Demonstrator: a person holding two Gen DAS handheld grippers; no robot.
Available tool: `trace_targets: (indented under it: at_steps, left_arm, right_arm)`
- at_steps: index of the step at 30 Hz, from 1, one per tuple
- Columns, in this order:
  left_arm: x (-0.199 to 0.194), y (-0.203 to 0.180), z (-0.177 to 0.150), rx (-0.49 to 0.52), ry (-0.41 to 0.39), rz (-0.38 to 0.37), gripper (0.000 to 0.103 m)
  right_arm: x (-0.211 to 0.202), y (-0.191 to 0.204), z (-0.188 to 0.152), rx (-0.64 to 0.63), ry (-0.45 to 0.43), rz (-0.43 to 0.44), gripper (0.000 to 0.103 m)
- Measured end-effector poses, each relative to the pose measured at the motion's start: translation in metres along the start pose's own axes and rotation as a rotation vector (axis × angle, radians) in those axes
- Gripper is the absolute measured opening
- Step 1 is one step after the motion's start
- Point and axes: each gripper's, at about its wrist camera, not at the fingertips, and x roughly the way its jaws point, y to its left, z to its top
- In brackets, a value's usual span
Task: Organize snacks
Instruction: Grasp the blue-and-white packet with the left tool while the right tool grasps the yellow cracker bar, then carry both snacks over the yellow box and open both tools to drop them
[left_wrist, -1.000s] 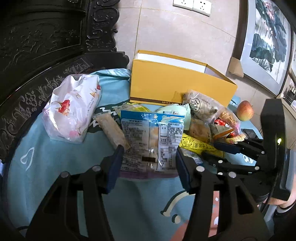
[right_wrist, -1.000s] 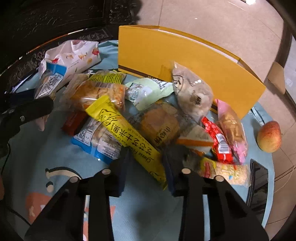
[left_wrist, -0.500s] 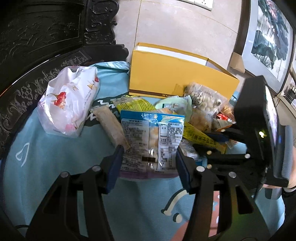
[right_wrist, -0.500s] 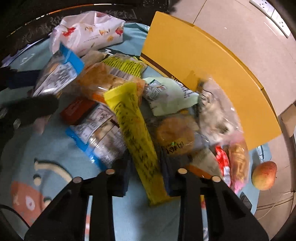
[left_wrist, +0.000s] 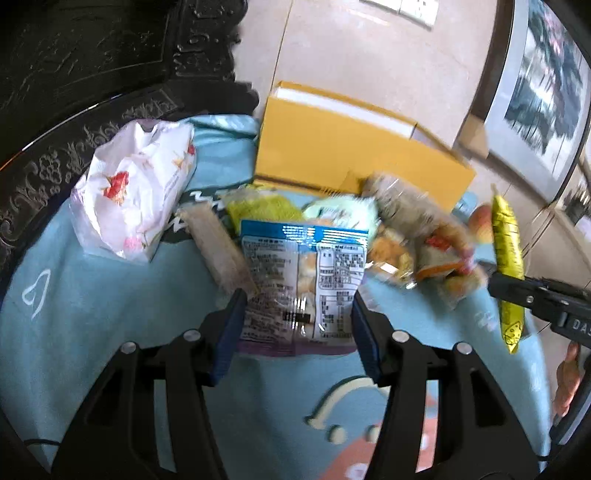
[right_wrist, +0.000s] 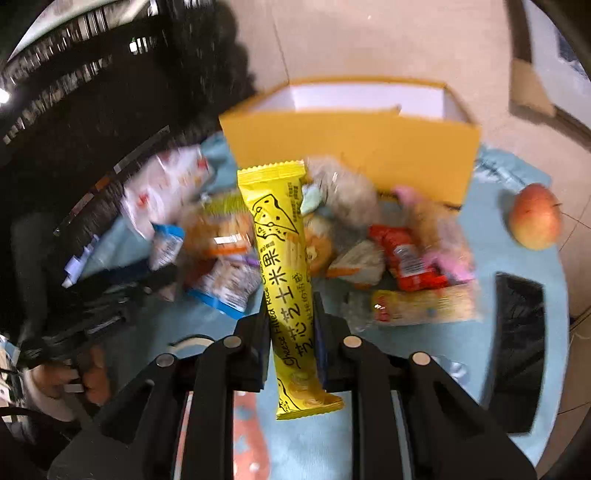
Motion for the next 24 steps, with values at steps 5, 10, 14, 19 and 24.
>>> trace_targets:
  at_steps: [5,10,14,19,24]
  left_arm:
    - [-0.026,-0.034,0.031,0.055,-0.01,0.002,0.056]
    - [-0.043,-0.074,0.082,0.115,-0.034,0.031,0.056]
    - [-0.038,-0.087,0.121,0.122,-0.062,0.041,0.056]
    - [-0.001,-0.081,0.161,0.123,-0.052,0.126,0.056]
    - [0.04,-0.07,0.182,0.114,-0.017,0.124,0.056]
  right_arm:
    - [-0.036,-0.004,0.019,0.009,-0.095,-0.026,0.02]
    - [-0.067,-0.011,0.046,0.033,-0.175,-0.091,0.02]
    - [-0.071,-0.018,0.073,0.046,-0.221,-0.145,0.02]
    - [-0.045,-0.032,0.107,0.059,-0.262,-0.223,0.02]
    - [-0.004,-0.042,0.13,0.047,-0.233,-0.25,0.02]
